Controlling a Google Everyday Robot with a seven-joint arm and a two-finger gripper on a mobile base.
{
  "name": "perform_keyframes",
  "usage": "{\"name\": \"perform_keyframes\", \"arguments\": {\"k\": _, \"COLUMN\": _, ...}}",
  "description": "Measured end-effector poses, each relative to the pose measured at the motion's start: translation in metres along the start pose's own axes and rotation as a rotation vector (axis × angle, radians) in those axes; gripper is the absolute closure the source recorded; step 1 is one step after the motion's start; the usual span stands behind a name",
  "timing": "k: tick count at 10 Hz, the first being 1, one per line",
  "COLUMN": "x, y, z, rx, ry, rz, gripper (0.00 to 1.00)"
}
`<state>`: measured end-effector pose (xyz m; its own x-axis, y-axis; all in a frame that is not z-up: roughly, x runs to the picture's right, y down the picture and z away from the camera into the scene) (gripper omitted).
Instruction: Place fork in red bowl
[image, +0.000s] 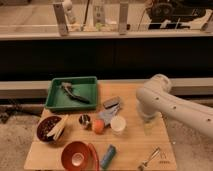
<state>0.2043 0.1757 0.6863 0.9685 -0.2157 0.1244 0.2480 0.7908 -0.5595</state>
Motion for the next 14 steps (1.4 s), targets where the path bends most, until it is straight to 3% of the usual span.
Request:
{"name": "perform_keyframes", "arguments": {"k": 2, "x": 0.003, "y": 0.015, "z": 0.008, "rx": 0.028, "ry": -0.029, "rz": -0.013, "gripper": 0.2}}
{"name": "perform_keyframes", "arguments": {"k": 4, "x": 0.014, "y": 0.024, "z": 0.015, "rx": 0.047, "ry": -0.026, "rz": -0.018, "gripper": 0.2}}
{"name": "perform_keyframes", "arguments": {"k": 7, "x": 0.055, "y": 0.045, "z": 0.033, "rx": 0.02, "ry": -0.048, "rz": -0.025, "gripper": 0.2}}
{"name": "perform_keyframes", "arguments": {"k": 8, "x": 0.065, "y": 0.051, "z": 0.038, "rx": 0.001, "ry": -0.081, "rz": -0.025, "gripper": 0.2}}
{"name": "perform_keyframes", "arguments": {"k": 10, "x": 0.079, "y": 0.069, "z": 0.05, "rx": -0.054, "ry": -0.251, "rz": -0.017, "gripper": 0.2}}
{"name": "perform_keyframes", "arguments": {"k": 11, "x": 0.081, "y": 0.077, "z": 0.055, "rx": -0.076, "ry": -0.302, "rz": -0.011, "gripper": 0.2}}
{"name": "perform_keyframes", "arguments": {"k": 12, "x": 0.078, "y": 0.084, "z": 0.057, "rx": -0.079, "ry": -0.338, "rz": 0.002, "gripper": 0.2}}
{"name": "perform_keyframes", "arguments": {"k": 14, "x": 0.063, "y": 0.088, "z": 0.053, "rx": -0.041, "ry": -0.404, "rz": -0.003, "gripper": 0.2}}
